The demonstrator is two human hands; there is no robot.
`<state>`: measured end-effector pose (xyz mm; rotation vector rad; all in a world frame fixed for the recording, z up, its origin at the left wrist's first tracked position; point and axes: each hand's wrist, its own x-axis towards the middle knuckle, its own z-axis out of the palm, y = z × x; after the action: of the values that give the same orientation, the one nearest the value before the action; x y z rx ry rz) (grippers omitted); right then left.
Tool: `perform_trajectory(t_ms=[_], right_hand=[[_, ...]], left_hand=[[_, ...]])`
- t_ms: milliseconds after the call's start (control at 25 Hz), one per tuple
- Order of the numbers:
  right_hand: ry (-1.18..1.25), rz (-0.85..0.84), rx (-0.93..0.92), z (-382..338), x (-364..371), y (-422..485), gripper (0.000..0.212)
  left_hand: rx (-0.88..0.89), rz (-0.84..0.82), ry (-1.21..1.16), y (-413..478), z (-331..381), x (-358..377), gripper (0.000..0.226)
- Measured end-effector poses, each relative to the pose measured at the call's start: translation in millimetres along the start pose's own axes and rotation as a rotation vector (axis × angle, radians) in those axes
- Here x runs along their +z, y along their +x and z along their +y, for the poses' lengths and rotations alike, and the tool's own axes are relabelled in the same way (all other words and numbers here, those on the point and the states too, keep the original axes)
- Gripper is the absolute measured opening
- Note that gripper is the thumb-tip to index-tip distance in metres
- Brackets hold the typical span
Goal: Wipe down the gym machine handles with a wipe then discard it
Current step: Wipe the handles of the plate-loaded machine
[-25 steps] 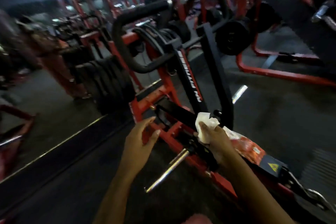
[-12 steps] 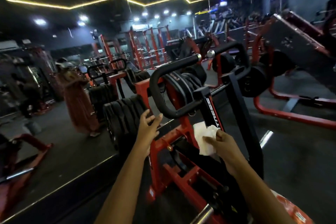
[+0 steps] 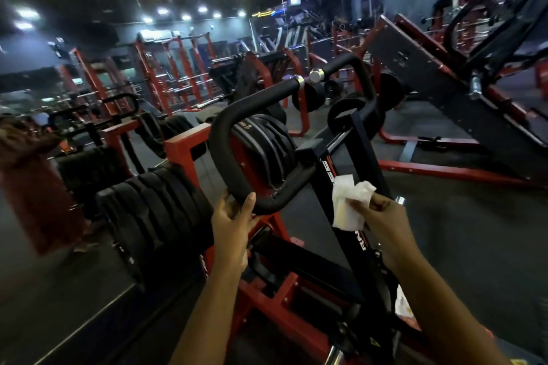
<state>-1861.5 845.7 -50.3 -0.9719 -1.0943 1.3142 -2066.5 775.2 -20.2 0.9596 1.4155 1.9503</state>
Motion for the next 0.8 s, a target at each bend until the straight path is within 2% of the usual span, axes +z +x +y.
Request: perform_trajectory(t_ms=[120, 200, 240, 320, 440, 560, 640, 720, 800], right_hand=[[-0.07, 0.002, -0.061, 0, 23, 13, 0.014], [-0.142, 0.028, -0.086, 1, 35, 22, 0.004], [-0.193, 0.056, -0.108, 1, 38, 28, 0.007], [-0.313, 0.115, -0.209, 0, 40, 38, 0.022], [-0.397, 0.147, -0.394, -7, 44, 52, 0.027], [-0.457, 0.082, -0.553, -9, 52, 68, 0.017], [-0.567, 0.007, -0.65, 2, 63, 74, 0.027], [-0.622, -0.048, -0.681, 14, 72, 74, 0.031], [-0.619, -0.074, -0.636, 20, 76, 70, 0.032]], left_hand=[[0.211, 0.079, 0.243, -15, -9, 2, 0.059], [0.377, 0.064, 0.392, -20, -19, 2, 0.079], [0.42, 0.038, 0.451, -18, -24, 2, 0.084], [0.418, 0.008, 0.569, -15, -27, 7, 0.082], [0.405, 0.058, 0.649, -16, -27, 11, 0.081], [0.391, 0.115, 0.669, -19, -25, 17, 0.081], [0.38, 0.145, 0.688, -19, -24, 18, 0.084], [0.36, 0.171, 0.697, -19, -22, 19, 0.084], [0.346, 0.196, 0.7, -20, -22, 22, 0.084]])
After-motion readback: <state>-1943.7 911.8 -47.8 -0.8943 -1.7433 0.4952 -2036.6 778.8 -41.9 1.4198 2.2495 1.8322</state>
